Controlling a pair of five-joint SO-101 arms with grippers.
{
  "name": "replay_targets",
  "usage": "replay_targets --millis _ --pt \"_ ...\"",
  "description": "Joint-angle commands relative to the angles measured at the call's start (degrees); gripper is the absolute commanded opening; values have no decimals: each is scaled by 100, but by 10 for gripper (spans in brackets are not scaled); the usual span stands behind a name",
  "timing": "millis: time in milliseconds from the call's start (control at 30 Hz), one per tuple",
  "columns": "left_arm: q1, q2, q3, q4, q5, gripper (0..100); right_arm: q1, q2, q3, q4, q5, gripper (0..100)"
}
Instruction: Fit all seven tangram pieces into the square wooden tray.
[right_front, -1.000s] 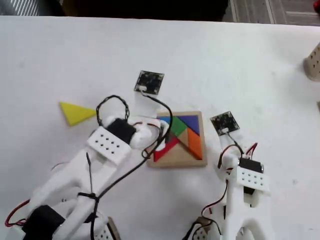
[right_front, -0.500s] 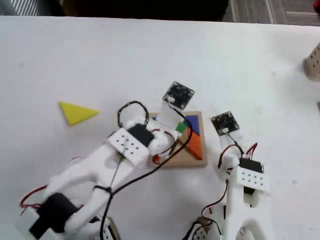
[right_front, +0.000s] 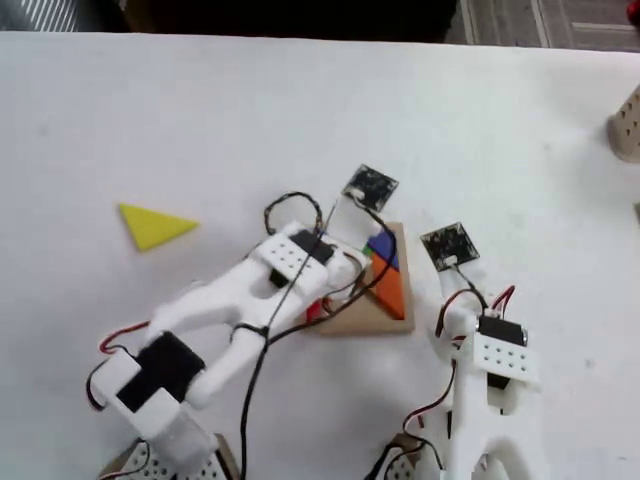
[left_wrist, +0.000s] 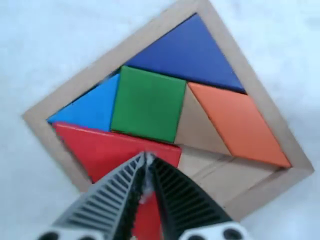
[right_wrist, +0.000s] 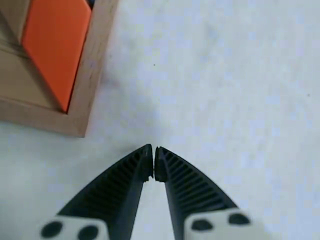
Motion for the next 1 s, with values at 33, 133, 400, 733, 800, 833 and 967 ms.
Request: replay_targets --millis 33,133,400,733,800,833,967 --pt "-549 -4 -281 527 -35 22 22 -154 -35 22 114 20" --pt "-699 -330 -264 853 -35 22 22 -154 -35 22 114 20" --pt "-1833 -2457 607 1064 -44 23 22 -154 -35 22 105 20" --pt "-4462 -1578 264 422 18 30 22 -145 -35 22 105 20" --pt "-4840 -1191 -264 932 88 66 22 -145 -35 22 105 20" --pt "-5042 -998 -519 1125 281 90 22 -145 -35 22 105 20" --pt "-5666 -251 -1231 1459 1530 163 13 -136 -35 22 114 20"
